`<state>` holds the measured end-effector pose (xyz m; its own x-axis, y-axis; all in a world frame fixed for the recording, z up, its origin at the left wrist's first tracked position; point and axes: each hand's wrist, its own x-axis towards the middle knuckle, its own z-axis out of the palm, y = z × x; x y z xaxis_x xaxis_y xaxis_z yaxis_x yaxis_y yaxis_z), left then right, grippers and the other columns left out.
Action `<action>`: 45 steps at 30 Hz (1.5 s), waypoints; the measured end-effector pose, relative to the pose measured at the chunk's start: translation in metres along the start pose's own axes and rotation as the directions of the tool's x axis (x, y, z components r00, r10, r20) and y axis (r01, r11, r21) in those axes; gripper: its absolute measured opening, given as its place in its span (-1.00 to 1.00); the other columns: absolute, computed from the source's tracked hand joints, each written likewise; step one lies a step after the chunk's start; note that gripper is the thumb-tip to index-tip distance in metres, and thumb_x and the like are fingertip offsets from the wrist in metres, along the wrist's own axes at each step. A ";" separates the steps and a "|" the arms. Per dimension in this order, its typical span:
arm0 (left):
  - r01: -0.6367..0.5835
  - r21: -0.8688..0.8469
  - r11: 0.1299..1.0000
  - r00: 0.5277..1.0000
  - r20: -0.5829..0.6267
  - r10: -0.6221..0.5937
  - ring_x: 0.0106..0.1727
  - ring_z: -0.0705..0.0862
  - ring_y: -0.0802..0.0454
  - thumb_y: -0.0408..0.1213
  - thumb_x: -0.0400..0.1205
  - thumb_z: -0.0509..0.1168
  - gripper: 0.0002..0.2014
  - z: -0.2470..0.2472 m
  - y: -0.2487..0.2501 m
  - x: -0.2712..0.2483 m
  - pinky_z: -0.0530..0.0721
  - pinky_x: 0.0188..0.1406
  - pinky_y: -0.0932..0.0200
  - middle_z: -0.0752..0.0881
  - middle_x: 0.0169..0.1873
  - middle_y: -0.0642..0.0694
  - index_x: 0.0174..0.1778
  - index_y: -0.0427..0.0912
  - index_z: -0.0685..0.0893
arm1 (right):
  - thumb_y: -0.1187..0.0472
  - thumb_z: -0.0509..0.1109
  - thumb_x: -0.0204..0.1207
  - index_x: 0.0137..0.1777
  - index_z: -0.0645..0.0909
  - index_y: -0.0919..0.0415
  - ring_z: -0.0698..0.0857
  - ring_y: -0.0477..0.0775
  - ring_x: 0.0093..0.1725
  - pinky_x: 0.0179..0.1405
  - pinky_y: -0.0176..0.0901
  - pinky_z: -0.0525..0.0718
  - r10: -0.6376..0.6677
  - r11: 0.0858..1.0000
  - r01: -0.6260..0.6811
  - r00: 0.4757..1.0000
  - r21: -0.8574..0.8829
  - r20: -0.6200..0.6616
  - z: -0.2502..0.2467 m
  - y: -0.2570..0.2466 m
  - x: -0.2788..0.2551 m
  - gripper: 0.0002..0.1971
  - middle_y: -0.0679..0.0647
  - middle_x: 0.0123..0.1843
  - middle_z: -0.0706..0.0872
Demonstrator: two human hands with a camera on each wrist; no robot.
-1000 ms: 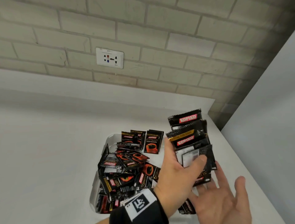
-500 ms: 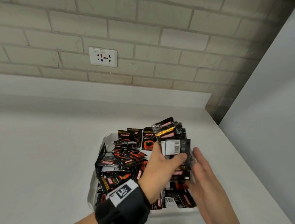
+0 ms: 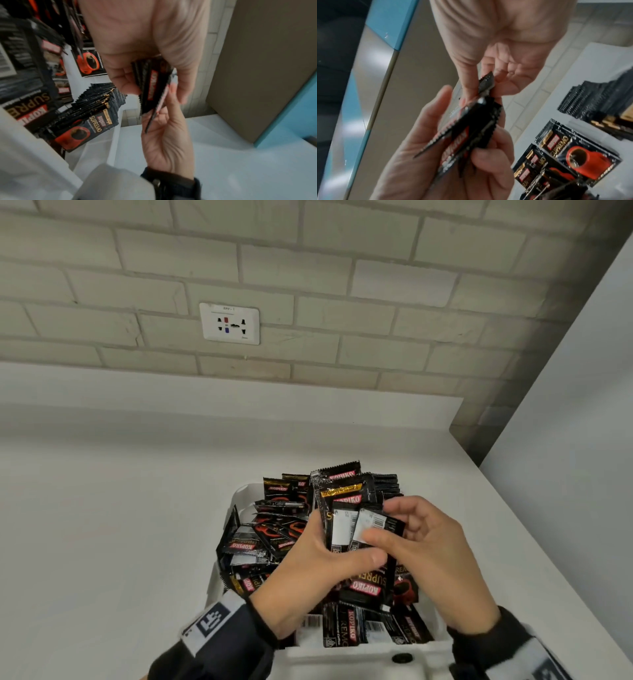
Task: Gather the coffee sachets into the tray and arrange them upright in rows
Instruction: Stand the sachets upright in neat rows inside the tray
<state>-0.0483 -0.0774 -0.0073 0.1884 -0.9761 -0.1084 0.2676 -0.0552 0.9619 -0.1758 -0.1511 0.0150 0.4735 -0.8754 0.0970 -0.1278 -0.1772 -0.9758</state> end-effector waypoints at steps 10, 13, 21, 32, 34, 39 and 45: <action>0.124 -0.250 0.960 0.986 -0.077 -0.147 -0.18 0.78 0.02 -0.19 0.37 0.34 -0.58 -0.019 0.005 -0.006 0.69 -0.31 0.20 0.82 -0.10 -0.08 0.16 -0.13 0.57 | 0.34 0.50 0.30 -0.26 0.61 0.14 0.65 -0.28 -0.46 -0.48 -0.53 0.56 -0.073 0.997 0.075 0.996 0.035 -0.060 -0.005 -0.010 0.001 -0.87 -0.16 -0.38 0.77; 0.130 -0.274 0.953 0.983 -0.088 -0.159 -0.16 0.77 -0.07 -0.25 0.30 0.40 -0.55 -0.024 0.005 -0.004 0.68 -0.24 0.09 0.79 -0.07 -0.18 0.13 -0.16 0.56 | 0.23 0.47 0.11 -0.28 0.61 0.19 0.57 -0.25 -0.60 -0.66 -0.54 0.45 -0.099 0.982 0.110 0.992 0.157 -0.073 -0.012 -0.031 -0.003 -0.82 -0.09 -0.47 0.73; 0.115 -0.317 0.941 0.993 -0.002 -0.122 -0.08 0.78 -0.09 -0.28 0.32 0.40 -0.69 -0.019 0.011 -0.004 0.74 -0.13 0.07 0.80 -0.02 -0.22 -0.02 -0.17 0.77 | 0.22 0.55 0.23 -0.04 0.69 -0.01 0.61 -0.27 -0.52 -0.63 -0.48 0.46 0.099 0.995 -0.093 0.980 -0.043 0.172 0.010 -0.019 0.007 -0.72 -0.12 -0.30 0.76; 0.205 -0.349 0.915 0.946 -0.170 -0.277 -0.05 0.73 -0.08 -0.14 0.46 0.32 -0.71 -0.035 0.014 0.002 0.65 -0.08 0.08 0.81 -0.11 -0.22 0.02 -0.23 0.67 | 0.19 0.60 0.25 -0.46 0.62 0.00 0.56 -0.19 -0.53 -0.66 -0.45 0.45 -0.075 0.989 0.077 0.997 0.126 -0.025 -0.008 -0.017 0.017 -0.80 -0.05 -0.43 0.72; 0.228 -0.356 0.906 0.945 -0.146 -0.294 0.04 0.72 -0.16 -0.21 0.52 0.29 -0.71 -0.038 0.015 0.002 0.65 -0.02 0.03 0.80 -0.07 -0.27 0.10 -0.26 0.64 | 0.23 0.55 0.23 -0.41 0.61 -0.04 0.63 -0.23 -0.43 -0.49 -0.50 0.54 -0.329 0.942 0.335 0.931 0.012 -0.159 -0.009 -0.026 0.014 -0.81 -0.13 -0.34 0.73; 0.262 -0.406 0.876 0.956 -0.013 -0.292 -0.33 0.75 -0.17 -0.26 0.26 0.38 -0.65 -0.036 0.022 0.002 0.67 -0.22 -0.01 0.78 -0.21 -0.37 -0.10 -0.37 0.76 | 0.15 0.32 0.50 -0.17 0.47 0.03 0.55 -0.10 -0.11 -0.22 -0.32 0.59 -0.748 0.254 0.794 0.524 -0.553 0.408 -0.006 -0.025 0.010 -0.92 -0.13 0.03 0.61; 0.262 -0.354 0.898 0.959 -0.008 -0.283 -0.33 0.77 -0.23 -0.17 0.25 0.39 -0.57 -0.034 0.027 0.005 0.78 -0.40 -0.02 0.78 -0.17 -0.41 -0.02 -0.35 0.73 | 0.09 0.20 0.55 -0.15 0.37 0.02 0.51 -0.07 -0.06 -0.32 -0.34 0.53 -0.629 0.058 0.746 0.543 -0.664 0.556 0.002 -0.019 0.011 -0.91 -0.10 -0.03 0.72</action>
<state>-0.0079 -0.0766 0.0099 0.1125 -0.9187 -0.3786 0.6242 -0.2311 0.7463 -0.1663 -0.1565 0.0346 0.8224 -0.1142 0.5573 -0.2324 -0.9616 0.1459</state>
